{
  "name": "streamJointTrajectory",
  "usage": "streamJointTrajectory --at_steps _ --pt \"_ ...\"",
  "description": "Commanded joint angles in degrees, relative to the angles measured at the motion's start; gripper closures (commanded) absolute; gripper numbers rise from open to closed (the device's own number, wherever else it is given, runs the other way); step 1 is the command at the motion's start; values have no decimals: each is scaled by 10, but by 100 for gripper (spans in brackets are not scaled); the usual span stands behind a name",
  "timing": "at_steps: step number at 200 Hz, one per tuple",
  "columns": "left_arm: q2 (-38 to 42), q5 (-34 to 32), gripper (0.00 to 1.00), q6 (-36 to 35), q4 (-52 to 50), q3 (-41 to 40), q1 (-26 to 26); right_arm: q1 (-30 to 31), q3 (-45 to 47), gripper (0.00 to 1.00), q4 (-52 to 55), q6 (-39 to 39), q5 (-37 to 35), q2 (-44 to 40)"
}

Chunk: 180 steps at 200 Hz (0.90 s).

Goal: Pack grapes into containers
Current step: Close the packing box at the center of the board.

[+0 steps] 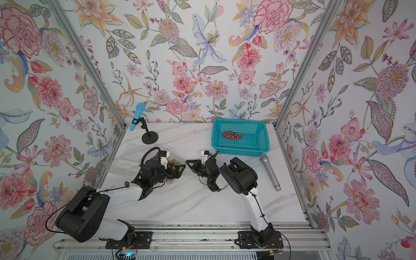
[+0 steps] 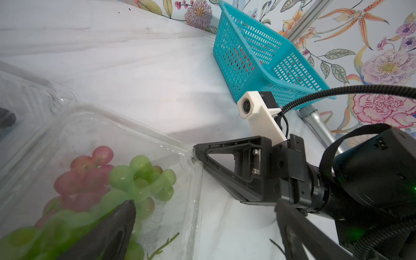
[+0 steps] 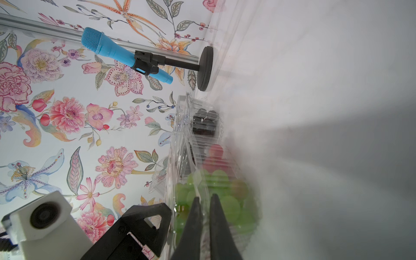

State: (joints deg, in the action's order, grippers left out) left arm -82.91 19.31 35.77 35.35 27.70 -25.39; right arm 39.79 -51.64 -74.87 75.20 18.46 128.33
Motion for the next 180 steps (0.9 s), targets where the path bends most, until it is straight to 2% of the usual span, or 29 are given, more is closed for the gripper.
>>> streamJointTrajectory --at_steps 1,37,72,87,141,180 --pt "-6 9 0 8 -39 -21 10 12 16 92 29 -18 2 3" --pt "-8 13 0 10 -33 -24 11 12 19 95 34 -27 0 -1" --pt "-1 18 0 -2 -52 -4 15 -6 40 87 15 -31 2 -24" --pt "12 14 0 -17 -79 23 16 -12 51 79 38 -51 -1 -52" --pt "56 -24 0 -78 -231 141 31 -12 66 41 134 -127 -12 -124" --pt "87 -24 0 -45 -315 140 94 -13 51 13 198 -167 -7 -144"
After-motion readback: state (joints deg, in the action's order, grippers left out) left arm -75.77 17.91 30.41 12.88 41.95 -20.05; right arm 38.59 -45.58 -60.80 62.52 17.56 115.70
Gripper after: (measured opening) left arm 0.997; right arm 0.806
